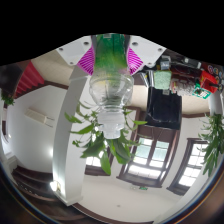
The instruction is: Pour water
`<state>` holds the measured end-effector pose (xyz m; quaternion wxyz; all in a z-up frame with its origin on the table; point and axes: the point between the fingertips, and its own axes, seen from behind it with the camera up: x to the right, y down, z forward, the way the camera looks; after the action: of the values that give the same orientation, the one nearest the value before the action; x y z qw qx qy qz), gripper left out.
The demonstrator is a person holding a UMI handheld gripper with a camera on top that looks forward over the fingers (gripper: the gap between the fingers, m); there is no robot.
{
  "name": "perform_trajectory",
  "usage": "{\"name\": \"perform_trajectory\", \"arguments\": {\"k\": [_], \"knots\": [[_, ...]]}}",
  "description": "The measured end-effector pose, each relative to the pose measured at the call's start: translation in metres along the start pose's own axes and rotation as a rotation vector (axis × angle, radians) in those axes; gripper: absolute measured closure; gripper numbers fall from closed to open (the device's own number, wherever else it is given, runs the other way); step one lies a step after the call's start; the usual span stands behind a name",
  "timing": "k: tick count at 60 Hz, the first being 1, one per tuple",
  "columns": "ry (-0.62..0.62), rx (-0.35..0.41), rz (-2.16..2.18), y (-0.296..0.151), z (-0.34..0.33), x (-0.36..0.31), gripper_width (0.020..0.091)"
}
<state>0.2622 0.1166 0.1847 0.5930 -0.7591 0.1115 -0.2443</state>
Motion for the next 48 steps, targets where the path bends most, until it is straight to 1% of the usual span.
{"name": "perform_trajectory", "arguments": {"k": [3,5,6,8,10,11,13,15,16,17,18,19,20,23,24,26,30,34,35,36,38,40,41,42,48], "knots": [[-0.003,-0.02,0.012,0.016,0.01,-0.001,0.0728],[-0.013,-0.029,0.03,0.017,0.01,-0.005,0.0728],[-0.018,-0.027,0.043,0.031,0.018,-0.008,0.0728],[-0.034,-0.032,0.078,0.035,0.022,-0.011,0.0728],[-0.049,-0.04,0.111,0.048,0.022,-0.013,0.0727],[-0.055,-0.045,0.125,0.053,0.023,-0.012,0.0713],[-0.066,-0.047,0.147,0.062,0.026,-0.012,0.0711],[-0.075,-0.042,0.166,0.069,0.028,-0.013,0.0711],[-0.078,-0.042,0.177,0.069,0.029,-0.024,0.0712],[-0.084,-0.04,0.186,0.079,0.031,-0.026,0.0719],[-0.081,-0.003,0.196,0.074,0.032,-0.023,0.0707],[-0.079,0.011,0.201,0.073,0.032,-0.021,0.0712],[-0.084,0.004,0.206,0.077,0.032,-0.021,0.0709],[-0.085,0.025,0.236,0.08,0.031,-0.016,0.0697],[-0.087,0.029,0.243,0.073,0.033,-0.017,0.0693],[-0.087,0.032,0.248,0.074,0.029,-0.02,0.0683],[-0.093,0.023,0.24,0.075,0.029,-0.023,0.0629],[-0.094,-0.003,0.23,0.078,0.03,-0.022,0.0565],[-0.099,-0.015,0.225,0.08,0.029,-0.024,0.0515],[-0.104,-0.029,0.22,0.083,0.029,-0.026,0.0436],[-0.114,-0.056,0.213,0.088,0.028,-0.028,0.0306],[-0.119,-0.076,0.208,0.094,0.025,-0.029,0.0245],[-0.121,-0.082,0.209,0.095,0.022,-0.029,0.0268],[-0.12,-0.087,0.21,0.097,0.019,-0.03,0.0241],[-0.138,-0.099,0.208,0.103,-0.011,-0.035,0.0255]]}}
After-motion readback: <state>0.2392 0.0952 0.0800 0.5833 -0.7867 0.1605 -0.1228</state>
